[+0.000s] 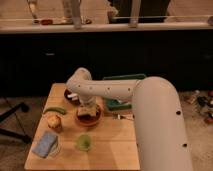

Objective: Wipe red bowl with eraser

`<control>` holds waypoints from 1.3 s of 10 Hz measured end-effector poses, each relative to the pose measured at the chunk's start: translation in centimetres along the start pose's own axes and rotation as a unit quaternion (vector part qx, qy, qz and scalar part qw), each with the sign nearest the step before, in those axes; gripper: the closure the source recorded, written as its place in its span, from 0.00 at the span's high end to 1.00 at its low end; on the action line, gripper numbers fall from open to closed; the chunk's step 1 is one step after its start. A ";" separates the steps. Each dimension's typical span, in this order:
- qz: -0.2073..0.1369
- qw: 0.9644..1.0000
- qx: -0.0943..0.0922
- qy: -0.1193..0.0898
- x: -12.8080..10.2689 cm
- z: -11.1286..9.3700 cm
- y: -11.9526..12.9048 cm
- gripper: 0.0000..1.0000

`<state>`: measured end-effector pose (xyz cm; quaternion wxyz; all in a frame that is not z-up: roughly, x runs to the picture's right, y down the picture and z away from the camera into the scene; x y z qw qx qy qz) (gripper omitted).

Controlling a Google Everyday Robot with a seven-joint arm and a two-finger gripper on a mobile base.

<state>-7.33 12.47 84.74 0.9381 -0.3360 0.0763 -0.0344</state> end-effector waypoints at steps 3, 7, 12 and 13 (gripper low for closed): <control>-0.006 1.000 -0.016 0.004 1.0 0.2 1.6 0.00; 0.013 0.999 -0.027 0.026 4.0 0.8 2.2 0.00; 0.043 0.998 -0.023 0.048 5.7 1.2 0.4 0.00; 0.045 0.998 -0.021 0.049 5.7 1.3 -0.3 0.00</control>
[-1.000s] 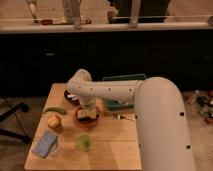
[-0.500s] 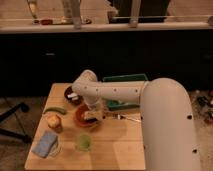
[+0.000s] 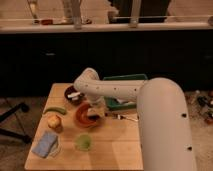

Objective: Wipe red bowl with eraser

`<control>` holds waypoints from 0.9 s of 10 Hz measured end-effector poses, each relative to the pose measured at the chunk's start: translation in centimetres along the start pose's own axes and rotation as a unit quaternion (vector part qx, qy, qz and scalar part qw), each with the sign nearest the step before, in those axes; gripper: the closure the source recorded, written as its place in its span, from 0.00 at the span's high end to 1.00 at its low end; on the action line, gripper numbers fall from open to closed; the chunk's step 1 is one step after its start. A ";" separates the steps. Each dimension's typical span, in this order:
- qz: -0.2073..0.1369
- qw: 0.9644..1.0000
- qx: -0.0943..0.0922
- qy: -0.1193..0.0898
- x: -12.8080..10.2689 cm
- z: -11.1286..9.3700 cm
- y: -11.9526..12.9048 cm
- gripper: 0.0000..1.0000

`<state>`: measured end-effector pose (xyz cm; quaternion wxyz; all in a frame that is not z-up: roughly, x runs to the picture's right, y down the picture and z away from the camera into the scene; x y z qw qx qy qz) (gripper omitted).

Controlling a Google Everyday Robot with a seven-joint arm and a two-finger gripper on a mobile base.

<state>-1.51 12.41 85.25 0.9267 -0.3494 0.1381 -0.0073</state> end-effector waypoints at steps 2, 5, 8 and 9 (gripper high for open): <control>-0.001 1.000 0.006 -0.005 -0.8 -0.1 -1.0 0.00; -0.017 0.999 0.014 -0.029 -3.0 -0.9 -1.1 0.00; -0.043 0.997 0.011 -0.055 -4.4 -1.8 0.5 0.00; -0.052 0.997 0.005 -0.061 -4.4 -1.8 1.6 0.00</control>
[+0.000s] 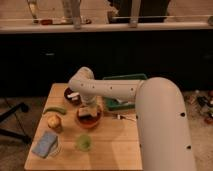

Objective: Wipe red bowl with eraser

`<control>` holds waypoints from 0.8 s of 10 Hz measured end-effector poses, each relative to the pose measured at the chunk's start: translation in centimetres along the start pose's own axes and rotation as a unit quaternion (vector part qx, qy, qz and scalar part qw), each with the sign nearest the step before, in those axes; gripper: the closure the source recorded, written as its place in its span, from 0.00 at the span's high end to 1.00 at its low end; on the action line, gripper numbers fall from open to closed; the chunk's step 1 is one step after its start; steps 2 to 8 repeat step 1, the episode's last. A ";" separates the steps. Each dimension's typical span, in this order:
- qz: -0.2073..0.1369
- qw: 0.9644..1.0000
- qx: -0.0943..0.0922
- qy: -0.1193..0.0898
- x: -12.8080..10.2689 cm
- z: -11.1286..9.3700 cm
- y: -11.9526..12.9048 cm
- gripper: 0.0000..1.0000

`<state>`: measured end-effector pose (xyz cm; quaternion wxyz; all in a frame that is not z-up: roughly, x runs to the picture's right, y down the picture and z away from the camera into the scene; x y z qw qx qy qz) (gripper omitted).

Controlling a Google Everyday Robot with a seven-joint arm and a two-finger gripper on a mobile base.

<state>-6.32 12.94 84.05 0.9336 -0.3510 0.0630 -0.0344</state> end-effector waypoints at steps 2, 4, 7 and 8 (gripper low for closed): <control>-0.001 1.000 -0.007 -0.002 0.3 0.1 0.7 0.00; -0.001 1.000 -0.007 -0.002 0.3 0.1 0.7 0.00; -0.001 1.000 -0.007 -0.002 0.3 0.1 0.7 0.00; -0.001 1.000 -0.007 -0.002 0.3 0.1 0.7 0.00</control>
